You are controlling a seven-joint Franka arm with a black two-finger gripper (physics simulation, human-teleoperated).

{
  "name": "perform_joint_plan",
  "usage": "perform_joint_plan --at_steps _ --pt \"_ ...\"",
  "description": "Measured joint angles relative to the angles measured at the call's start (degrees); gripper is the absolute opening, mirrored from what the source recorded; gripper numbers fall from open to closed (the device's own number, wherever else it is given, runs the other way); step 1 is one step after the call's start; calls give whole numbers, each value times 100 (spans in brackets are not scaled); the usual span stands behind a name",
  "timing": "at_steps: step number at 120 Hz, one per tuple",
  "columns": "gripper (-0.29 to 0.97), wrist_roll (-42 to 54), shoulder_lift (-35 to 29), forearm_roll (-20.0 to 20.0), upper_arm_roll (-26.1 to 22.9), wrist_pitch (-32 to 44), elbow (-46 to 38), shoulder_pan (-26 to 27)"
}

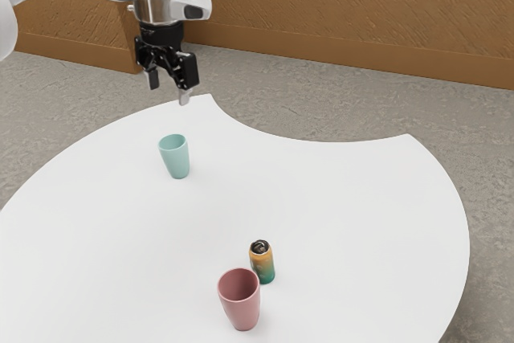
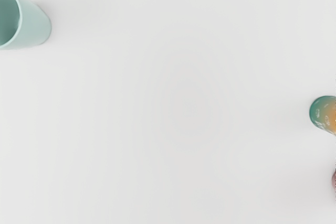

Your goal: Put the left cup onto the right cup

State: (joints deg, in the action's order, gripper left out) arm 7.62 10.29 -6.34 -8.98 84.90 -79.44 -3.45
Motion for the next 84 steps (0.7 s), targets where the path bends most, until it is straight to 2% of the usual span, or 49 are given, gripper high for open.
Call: perform_joint_plan --at_steps 16,38,47,84 --pt "68 -138 265 36 -2 56 141 -52" --pt "68 -224 2050 26 5 144 1923 -487" --pt "68 -242 2575 20 -12 164 2382 -628" --pt "68 -284 3358 27 -25 336 2581 -1046"
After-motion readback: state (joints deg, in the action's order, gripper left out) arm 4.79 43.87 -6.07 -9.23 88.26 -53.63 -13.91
